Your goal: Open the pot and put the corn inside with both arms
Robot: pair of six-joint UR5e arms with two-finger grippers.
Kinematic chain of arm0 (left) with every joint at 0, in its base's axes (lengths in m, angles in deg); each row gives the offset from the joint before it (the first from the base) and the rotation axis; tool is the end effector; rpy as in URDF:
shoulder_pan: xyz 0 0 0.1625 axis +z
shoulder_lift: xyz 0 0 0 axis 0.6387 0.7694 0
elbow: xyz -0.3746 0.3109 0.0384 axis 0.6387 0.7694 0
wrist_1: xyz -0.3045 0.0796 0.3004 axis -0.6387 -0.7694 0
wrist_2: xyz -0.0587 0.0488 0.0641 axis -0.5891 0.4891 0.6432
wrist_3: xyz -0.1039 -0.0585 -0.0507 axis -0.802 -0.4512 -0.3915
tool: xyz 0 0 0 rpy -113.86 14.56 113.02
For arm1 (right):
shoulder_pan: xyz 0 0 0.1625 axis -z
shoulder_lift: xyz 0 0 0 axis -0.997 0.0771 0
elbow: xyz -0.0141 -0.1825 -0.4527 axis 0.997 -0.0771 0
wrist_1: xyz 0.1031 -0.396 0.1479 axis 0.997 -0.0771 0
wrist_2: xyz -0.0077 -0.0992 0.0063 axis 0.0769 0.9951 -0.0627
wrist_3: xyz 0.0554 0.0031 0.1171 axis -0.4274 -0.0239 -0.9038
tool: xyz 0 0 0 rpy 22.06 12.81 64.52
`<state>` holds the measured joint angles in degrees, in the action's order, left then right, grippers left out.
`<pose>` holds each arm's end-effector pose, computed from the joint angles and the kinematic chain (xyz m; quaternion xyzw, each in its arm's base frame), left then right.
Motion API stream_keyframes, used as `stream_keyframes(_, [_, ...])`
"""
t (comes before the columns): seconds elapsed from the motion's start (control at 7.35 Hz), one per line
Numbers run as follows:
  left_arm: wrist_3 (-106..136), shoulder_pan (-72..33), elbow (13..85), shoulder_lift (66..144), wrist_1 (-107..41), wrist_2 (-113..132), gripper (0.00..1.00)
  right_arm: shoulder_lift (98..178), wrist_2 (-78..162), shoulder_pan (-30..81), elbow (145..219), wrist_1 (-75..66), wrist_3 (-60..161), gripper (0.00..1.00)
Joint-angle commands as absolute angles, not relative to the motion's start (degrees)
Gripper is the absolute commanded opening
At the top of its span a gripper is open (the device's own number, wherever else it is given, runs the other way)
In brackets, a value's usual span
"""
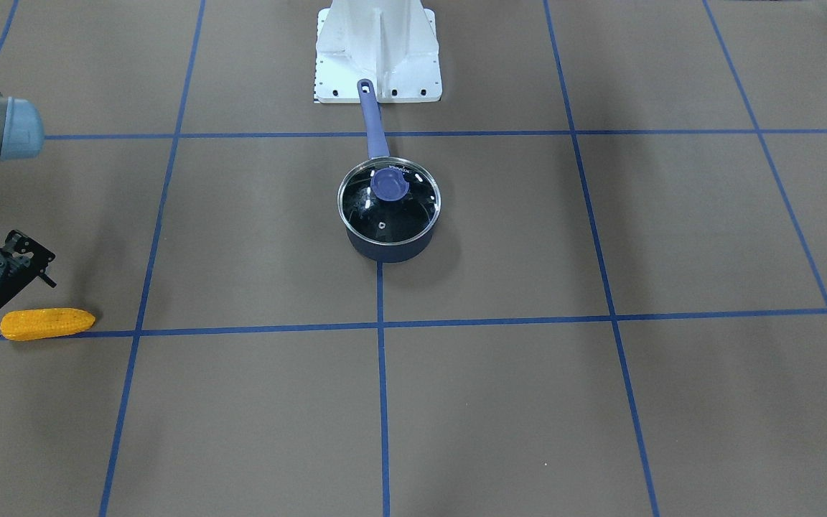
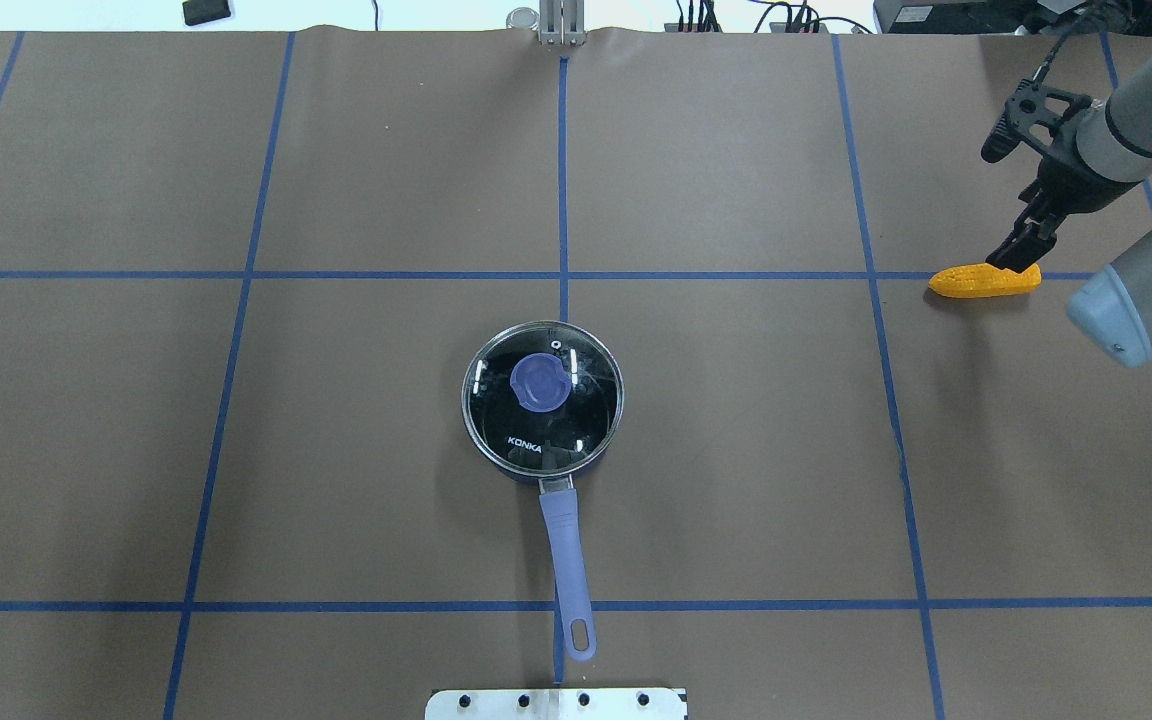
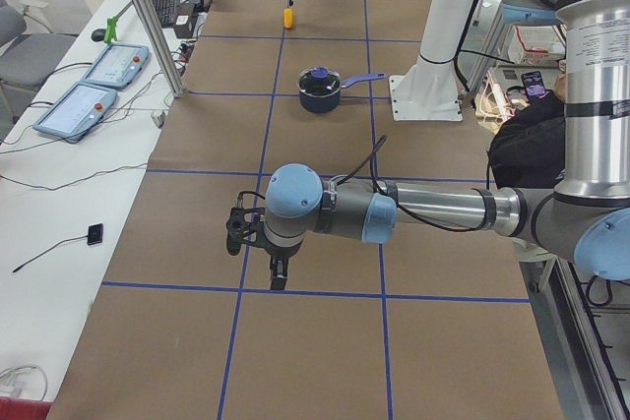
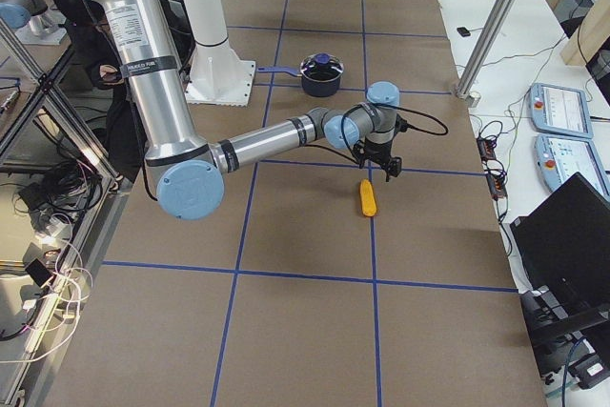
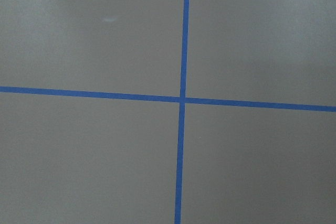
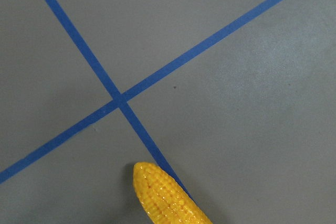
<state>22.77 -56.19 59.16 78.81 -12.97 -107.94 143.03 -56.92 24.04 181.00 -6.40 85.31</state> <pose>-0.0840 -0.4641 0.6803 0.0830 0.4112 -0.0628 0.9056 -0.2582 -0.6127 0.5634 0.2075 -0.2859 -0.4295 0.8311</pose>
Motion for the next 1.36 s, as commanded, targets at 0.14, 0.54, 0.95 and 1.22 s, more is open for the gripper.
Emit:
stream_keyframes(0.14, [22.8, -56.2, 59.2, 78.8, -13.0, -107.9, 0.98, 143.0, -55.2, 26.2, 178.7, -6.3, 91.6, 1.0])
stream_keyframes(0.54, [22.8, -56.2, 59.2, 78.8, -13.0, -107.9, 0.98, 140.8, -55.7, 27.4, 175.2, -6.3, 91.8, 1.0])
stream_keyframes(0.95, [12.8, -52.1, 66.6, 83.0, -5.7, -108.3, 0.98, 138.5, -55.8, 28.1, 171.5, -6.3, 92.6, 1.0])
stream_keyframes(1.22, [2.0, -45.8, 74.1, 89.5, 4.0, -108.2, 0.98, 138.5, -55.8, 28.2, 170.6, -6.3, 94.2, 1.0])
